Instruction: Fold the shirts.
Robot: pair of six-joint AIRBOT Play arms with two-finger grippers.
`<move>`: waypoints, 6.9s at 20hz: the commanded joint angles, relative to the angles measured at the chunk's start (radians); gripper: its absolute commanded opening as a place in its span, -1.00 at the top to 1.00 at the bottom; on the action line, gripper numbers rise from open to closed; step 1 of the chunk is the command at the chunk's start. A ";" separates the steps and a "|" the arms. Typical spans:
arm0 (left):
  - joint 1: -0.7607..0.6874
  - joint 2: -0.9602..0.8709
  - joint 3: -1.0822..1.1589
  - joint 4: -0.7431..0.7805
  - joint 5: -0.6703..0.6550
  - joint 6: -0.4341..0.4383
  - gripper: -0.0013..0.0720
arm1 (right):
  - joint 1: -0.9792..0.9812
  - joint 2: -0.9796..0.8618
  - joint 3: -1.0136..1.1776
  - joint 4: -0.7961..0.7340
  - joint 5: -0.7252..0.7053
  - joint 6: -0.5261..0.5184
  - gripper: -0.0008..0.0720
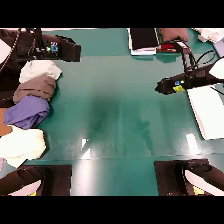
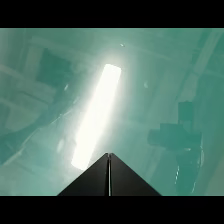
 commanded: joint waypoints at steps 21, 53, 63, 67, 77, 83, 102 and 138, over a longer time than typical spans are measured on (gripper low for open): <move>0.334 -0.166 -0.003 0.335 0.130 -0.084 -0.59 | 0.001 0.000 0.000 0.000 -0.015 0.000 0.94; 0.319 -0.030 0.330 0.314 0.206 0.156 0.90 | -0.018 -0.001 0.534 -0.106 -0.015 0.001 0.94; -0.271 -0.146 0.329 0.093 -0.087 0.185 0.89 | -0.018 0.000 0.758 -0.159 0.020 0.001 0.94; -0.349 -0.267 0.329 0.043 -0.092 0.208 -0.59 | -0.018 0.000 0.762 -0.159 0.087 0.001 0.94; 0.135 -0.111 -0.057 -0.053 -0.311 0.073 -0.59 | -0.018 -0.001 0.760 -0.159 0.101 0.000 0.94; 0.156 0.050 -0.711 -0.183 -0.103 0.018 -0.59 | -0.018 -0.002 0.760 -0.159 0.101 0.000 0.94; 0.199 0.023 -0.790 -0.428 0.248 0.082 0.90 | -0.078 0.051 0.571 -0.158 0.304 0.001 0.94; 0.286 0.391 0.230 0.068 -0.080 0.079 0.90 | -0.425 0.329 0.360 -0.079 0.057 -0.127 0.94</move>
